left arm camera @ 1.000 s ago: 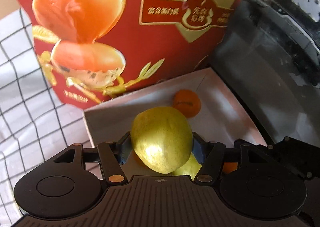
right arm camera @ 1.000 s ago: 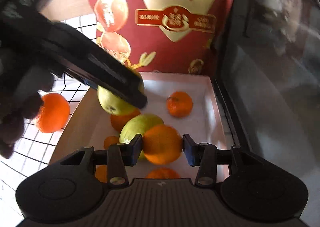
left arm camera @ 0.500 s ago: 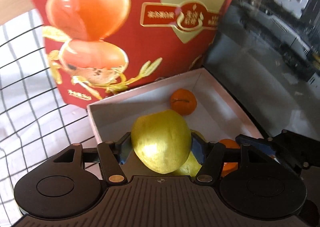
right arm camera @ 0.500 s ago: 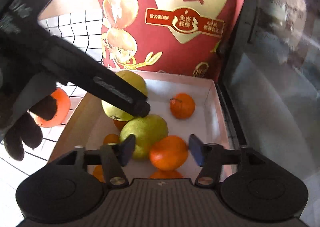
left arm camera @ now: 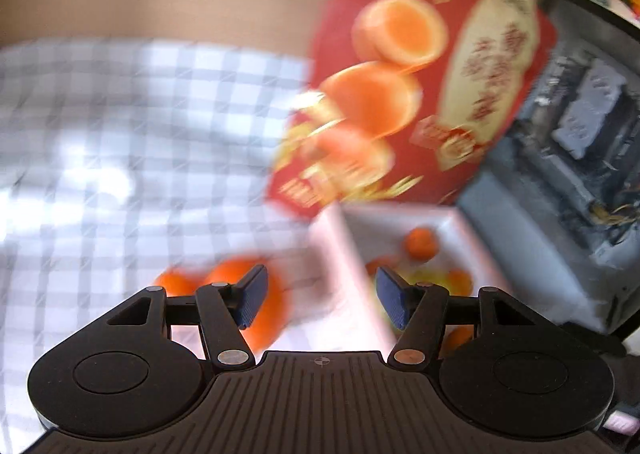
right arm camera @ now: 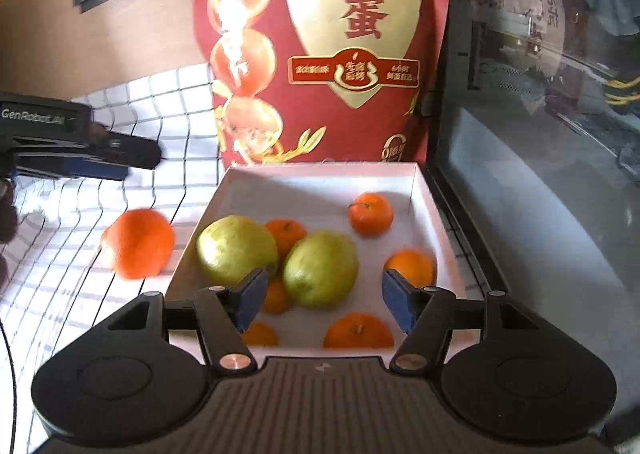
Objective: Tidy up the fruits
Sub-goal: 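Move both open grippers away from the box toward the cloth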
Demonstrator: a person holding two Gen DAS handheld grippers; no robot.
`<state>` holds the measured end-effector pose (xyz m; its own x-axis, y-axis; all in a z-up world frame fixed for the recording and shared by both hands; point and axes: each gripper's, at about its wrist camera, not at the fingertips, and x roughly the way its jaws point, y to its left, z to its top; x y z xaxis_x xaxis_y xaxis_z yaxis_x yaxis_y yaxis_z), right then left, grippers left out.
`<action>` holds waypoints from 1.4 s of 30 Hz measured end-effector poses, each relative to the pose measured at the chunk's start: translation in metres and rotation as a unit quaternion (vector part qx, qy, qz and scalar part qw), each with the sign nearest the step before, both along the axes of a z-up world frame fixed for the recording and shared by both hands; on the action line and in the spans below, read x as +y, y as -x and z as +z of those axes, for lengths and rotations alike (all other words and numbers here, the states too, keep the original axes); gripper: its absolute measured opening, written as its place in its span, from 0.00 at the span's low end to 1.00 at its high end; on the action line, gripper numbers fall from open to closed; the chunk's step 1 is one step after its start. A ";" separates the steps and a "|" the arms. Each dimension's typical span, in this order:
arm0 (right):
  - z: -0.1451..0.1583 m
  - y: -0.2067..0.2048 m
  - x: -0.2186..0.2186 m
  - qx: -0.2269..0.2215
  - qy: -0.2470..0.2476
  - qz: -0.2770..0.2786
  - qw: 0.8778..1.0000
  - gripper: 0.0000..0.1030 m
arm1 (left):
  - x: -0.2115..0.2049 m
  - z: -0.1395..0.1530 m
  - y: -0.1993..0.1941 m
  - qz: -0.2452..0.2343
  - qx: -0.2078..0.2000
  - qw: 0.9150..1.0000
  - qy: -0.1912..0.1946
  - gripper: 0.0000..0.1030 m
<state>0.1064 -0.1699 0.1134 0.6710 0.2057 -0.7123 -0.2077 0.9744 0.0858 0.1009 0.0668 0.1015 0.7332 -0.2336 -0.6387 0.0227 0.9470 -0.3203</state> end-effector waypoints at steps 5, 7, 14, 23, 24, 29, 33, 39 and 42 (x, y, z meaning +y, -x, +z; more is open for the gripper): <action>0.014 0.023 0.033 -0.024 0.015 0.029 0.999 0.62 | 0.051 -0.026 0.043 0.063 0.051 0.997 -0.015 0.63; 0.022 0.020 0.055 -0.027 0.016 0.063 0.997 0.62 | 0.068 -0.029 0.058 0.084 0.054 0.995 -0.010 0.63; 0.022 -0.018 0.156 -0.023 0.045 0.172 0.984 0.61 | 0.097 -0.020 0.105 0.101 0.036 0.994 -0.029 0.63; -0.004 -0.073 0.246 -0.022 0.150 0.231 0.961 0.61 | 0.129 -0.019 0.154 0.125 0.056 0.991 -0.009 0.63; -0.008 -0.079 0.244 -0.014 0.146 0.222 0.964 0.62 | 0.132 -0.019 0.156 0.129 0.057 0.990 -0.006 0.63; -0.022 -0.078 0.222 0.022 0.133 0.190 0.972 0.63 | 0.138 -0.025 0.152 0.136 0.065 0.989 0.007 0.63; -0.016 -0.041 0.210 0.004 0.149 0.195 0.969 0.62 | 0.128 -0.030 0.139 0.117 0.067 0.991 0.014 0.63; -0.007 0.015 0.172 0.016 0.142 0.182 0.973 0.62 | 0.103 -0.038 0.119 0.079 0.076 0.994 0.023 0.63; -0.014 0.032 0.151 0.054 0.122 0.170 0.976 0.61 | 0.090 -0.039 0.111 0.059 0.076 0.995 0.023 0.63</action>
